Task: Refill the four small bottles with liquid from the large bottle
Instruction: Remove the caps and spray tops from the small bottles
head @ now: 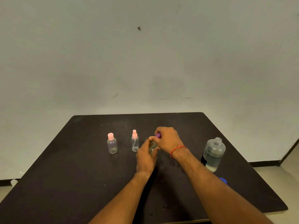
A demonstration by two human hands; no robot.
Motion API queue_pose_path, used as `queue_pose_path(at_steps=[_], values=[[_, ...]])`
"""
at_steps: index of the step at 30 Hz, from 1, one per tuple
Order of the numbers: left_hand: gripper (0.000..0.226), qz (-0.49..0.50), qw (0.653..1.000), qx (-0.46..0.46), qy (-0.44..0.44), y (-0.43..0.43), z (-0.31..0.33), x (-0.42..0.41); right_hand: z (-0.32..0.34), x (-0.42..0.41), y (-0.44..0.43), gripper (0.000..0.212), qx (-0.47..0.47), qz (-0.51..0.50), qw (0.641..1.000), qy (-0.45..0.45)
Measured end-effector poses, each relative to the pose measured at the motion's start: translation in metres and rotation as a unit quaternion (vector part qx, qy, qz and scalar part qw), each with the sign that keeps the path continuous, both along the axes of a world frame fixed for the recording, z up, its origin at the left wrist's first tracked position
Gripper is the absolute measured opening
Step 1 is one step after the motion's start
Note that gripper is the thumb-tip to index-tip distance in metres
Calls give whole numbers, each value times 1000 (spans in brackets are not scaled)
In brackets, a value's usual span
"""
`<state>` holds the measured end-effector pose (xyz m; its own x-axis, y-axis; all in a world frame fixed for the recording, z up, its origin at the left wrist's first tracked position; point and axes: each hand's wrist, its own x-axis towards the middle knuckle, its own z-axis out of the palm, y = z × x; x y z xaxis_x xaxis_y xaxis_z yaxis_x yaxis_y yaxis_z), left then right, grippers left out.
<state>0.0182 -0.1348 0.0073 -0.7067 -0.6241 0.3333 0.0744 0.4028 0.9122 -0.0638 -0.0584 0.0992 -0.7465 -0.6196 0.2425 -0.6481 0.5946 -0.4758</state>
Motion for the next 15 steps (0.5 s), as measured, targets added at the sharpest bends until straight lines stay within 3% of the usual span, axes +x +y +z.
queue_pose_path(at_steps=[6, 15], values=[[37, 9, 1000, -8, -3, 0, -1, 7, 11, 7, -4, 16, 101, 31, 993, 50], [22, -30, 1000, -2, -3, -6, 7, 0, 12, 5, 3, 11, 103, 110, 982, 112]])
